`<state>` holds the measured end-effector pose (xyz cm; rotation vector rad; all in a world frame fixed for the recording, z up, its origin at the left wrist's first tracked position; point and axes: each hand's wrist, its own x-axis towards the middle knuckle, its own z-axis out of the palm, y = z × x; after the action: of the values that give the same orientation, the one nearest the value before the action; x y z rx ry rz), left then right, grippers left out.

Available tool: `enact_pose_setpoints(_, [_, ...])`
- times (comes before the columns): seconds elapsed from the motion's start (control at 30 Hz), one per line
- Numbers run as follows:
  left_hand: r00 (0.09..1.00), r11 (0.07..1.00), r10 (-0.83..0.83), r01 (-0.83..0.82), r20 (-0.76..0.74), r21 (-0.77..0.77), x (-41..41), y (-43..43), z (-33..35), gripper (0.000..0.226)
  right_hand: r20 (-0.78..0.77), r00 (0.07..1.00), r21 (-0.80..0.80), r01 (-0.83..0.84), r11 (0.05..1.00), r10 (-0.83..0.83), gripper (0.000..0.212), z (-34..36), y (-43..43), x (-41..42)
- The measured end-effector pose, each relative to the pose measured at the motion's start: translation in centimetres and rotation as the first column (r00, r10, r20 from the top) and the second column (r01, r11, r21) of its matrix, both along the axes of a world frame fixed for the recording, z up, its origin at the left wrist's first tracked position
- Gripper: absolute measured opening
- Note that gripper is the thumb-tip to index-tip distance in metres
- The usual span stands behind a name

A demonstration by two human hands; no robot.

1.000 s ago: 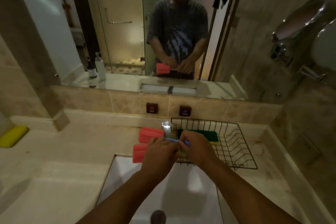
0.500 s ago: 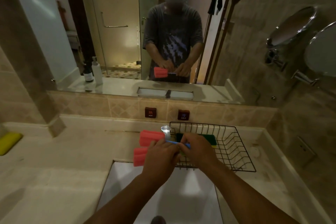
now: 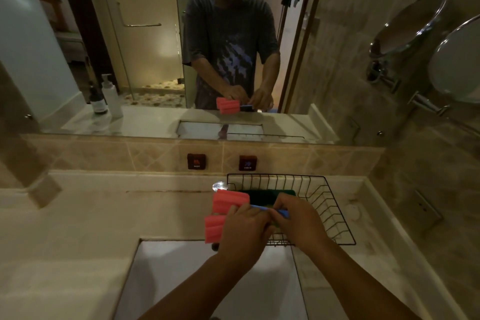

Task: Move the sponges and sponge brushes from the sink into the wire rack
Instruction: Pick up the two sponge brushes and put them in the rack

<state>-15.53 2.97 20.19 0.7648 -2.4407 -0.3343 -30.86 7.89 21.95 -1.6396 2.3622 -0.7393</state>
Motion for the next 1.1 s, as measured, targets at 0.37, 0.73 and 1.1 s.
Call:
enact_pose_setpoints(0.37, [0.995, 0.998, 0.027, -0.033, 0.099, 0.059, -8.7, -0.1, -3.1, 0.025, 0.127, 0.985, -0.027, -0.117, 0.993, 0.119, 0.019, -4.2, -0.6, -9.4])
enact_pose_setpoints(0.73, [0.960, 0.980, 0.054, -0.103, 0.273, 0.169, -11.9, -2.3, -8.8, 0.020, 0.183, 0.965, 0.142, -0.214, 0.966, 0.187, 0.015, -11.2, -3.7, -12.5])
enact_pose_setpoints(1.1, [0.937, 0.972, -0.057, -0.027, 0.344, 0.234, -13.9, -4.1, -12.1, 0.016, 0.236, 0.947, 0.296, -0.285, 0.912, 0.219, 0.007, -15.3, -6.7, -14.1])
